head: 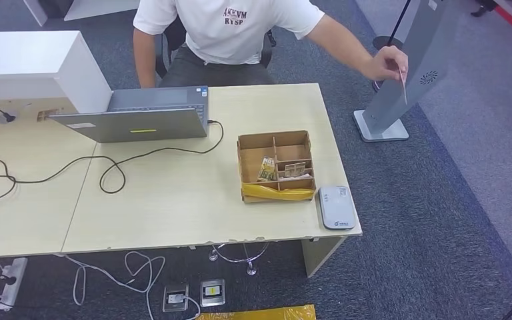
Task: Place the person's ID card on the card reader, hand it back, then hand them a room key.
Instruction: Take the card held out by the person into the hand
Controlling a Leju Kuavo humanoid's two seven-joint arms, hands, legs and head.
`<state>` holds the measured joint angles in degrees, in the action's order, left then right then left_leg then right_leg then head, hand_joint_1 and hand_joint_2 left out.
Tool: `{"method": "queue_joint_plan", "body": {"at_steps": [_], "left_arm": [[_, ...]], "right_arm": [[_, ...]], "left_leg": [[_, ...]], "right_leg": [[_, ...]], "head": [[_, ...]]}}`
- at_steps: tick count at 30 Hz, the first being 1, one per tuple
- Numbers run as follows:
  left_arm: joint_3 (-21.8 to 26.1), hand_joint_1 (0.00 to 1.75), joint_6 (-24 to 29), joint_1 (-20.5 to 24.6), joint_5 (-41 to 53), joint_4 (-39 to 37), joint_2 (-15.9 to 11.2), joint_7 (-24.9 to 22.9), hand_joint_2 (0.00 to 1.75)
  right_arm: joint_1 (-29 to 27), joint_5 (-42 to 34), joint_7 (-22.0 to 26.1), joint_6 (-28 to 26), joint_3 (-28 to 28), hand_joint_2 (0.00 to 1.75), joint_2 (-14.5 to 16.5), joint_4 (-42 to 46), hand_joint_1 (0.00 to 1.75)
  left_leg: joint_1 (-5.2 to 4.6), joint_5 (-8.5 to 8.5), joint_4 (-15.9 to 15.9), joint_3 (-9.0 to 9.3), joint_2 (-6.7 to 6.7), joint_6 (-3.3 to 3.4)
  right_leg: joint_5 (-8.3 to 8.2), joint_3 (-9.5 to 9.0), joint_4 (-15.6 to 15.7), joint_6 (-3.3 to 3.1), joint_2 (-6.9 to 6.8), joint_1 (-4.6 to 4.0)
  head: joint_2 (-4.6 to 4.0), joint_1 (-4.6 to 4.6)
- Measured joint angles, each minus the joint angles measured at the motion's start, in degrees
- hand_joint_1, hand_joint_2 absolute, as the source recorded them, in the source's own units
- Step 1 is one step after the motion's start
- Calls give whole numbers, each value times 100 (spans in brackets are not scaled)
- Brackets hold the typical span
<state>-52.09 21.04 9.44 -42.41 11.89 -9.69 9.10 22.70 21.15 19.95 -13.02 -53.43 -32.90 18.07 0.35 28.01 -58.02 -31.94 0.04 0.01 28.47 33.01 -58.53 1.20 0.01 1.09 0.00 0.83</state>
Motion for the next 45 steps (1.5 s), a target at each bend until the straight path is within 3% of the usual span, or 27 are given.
{"method": "queue_joint_plan", "body": {"at_steps": [3, 9, 18, 23, 29, 36, 45], "left_arm": [[0, 0, 20, 4, -7, 0, 7, 88, 0], [0, 0, 60, 13, 18, 0, 15, 229, 0], [-16, 0, -15, 76, 192, 0, 36, 309, 0], [-43, 0, -62, 142, 236, 0, 27, 309, 0], [-76, 0, -68, 184, 221, 0, 25, 297, 0], [-83, 0, -60, 193, 72, 0, 34, 298, 0], [-81, 0, -37, 147, -69, 0, 54, 316, 0]], "right_arm": [[394, -110, -109, -43, 247, 175, -180, 481, 0], [820, -199, -624, -320, 1625, 175, -355, 2006, 0], [1222, 1550, -596, -9, 3913, 175, -343, 3529, 0], [1361, 1962, -607, 122, 4871, 175, -321, 4004, 0], [1784, 2372, -487, 426, 5738, 175, -239, 4094, 0], [2792, 2435, -199, 370, 6859, 175, 107, 3535, 0], [3328, 2394, -63, 259, 7569, 175, 499, 2866, 0]], "left_leg": [[-3, -10, 0, -9, -12, 12], [-2, -18, 0, -14, -27, 12], [1, -28, 0, -16, -48, 11], [2, -35, 0, -25, -79, 15], [1, -35, 0, -35, -75, 14], [6, -45, 0, -39, -83, 6], [6, -45, 0, -46, -91, 6]], "right_leg": [[-3, -3, -1, 4, -14, 2], [-5, -2, -2, 6, -30, 2], [-5, 1, -6, 6, -48, -1], [-5, 2, -6, 6, -78, -2], [-5, 8, -7, 6, -71, -2], [-6, 14, -7, 6, -79, -6], [-6, 18, -7, 6, -89, -6]], "head": [[0, -1], [0, 1], [0, 0], [0, -1], [0, -1], [0, -1], [0, 0]]}}
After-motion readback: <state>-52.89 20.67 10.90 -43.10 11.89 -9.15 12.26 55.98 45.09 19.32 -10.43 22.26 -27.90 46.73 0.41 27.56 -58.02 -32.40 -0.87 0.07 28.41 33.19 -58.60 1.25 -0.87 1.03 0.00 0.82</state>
